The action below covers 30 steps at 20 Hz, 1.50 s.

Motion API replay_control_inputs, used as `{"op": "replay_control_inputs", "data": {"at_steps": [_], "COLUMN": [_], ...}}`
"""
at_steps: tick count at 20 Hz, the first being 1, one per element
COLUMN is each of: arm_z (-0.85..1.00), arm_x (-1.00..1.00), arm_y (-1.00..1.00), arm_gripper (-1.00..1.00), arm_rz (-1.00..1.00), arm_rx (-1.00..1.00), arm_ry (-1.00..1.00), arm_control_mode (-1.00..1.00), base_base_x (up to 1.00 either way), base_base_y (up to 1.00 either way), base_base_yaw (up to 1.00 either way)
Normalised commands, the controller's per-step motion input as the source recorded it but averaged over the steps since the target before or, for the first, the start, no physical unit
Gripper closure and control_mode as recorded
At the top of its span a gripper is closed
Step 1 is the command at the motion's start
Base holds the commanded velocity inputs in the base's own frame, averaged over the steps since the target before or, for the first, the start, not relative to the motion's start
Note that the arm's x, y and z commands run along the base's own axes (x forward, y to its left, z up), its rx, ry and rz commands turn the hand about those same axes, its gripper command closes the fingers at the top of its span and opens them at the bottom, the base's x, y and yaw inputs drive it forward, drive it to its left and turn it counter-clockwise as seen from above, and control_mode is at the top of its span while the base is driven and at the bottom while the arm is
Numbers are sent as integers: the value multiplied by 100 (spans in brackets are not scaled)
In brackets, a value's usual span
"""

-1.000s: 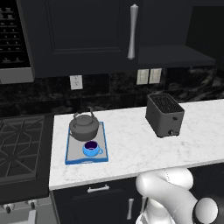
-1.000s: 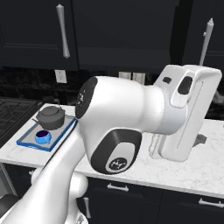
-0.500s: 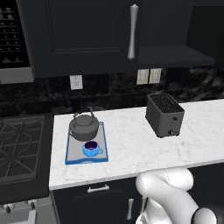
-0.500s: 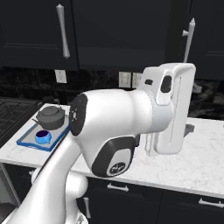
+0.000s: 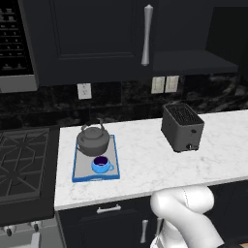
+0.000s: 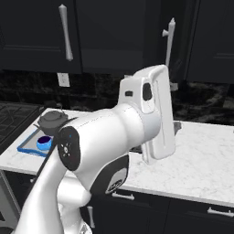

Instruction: Pick the kettle from the counter and place it on the tray. Then pick the mug from the cabinet and place it on the tray. Then close the cabinet doors.

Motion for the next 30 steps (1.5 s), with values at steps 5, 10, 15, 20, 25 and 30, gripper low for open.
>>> {"op": "replay_control_inputs", "data": {"at_steps": [5, 10, 15, 20, 25, 30], "arm_z": [5, 3, 7, 4, 1, 0], "arm_x": [34, 41, 53, 57, 62, 80], "arm_y": [40, 42, 42, 47, 48, 41], "arm_gripper": [-100, -100, -100, -100, -100, -100], "arm_rz": [26, 25, 22, 22, 21, 15], "arm_rx": [-6, -6, -3, 0, 0, 0], "arm_ry": [0, 0, 0, 0, 0, 4], "arm_control_mode": [-100, -100, -100, -100, -100, -100], "base_base_x": [0, 0, 0, 0, 0, 0], "base_base_y": [0, 0, 0, 0, 0, 0], "base_base_yaw": [0, 0, 0, 0, 0, 0]}}
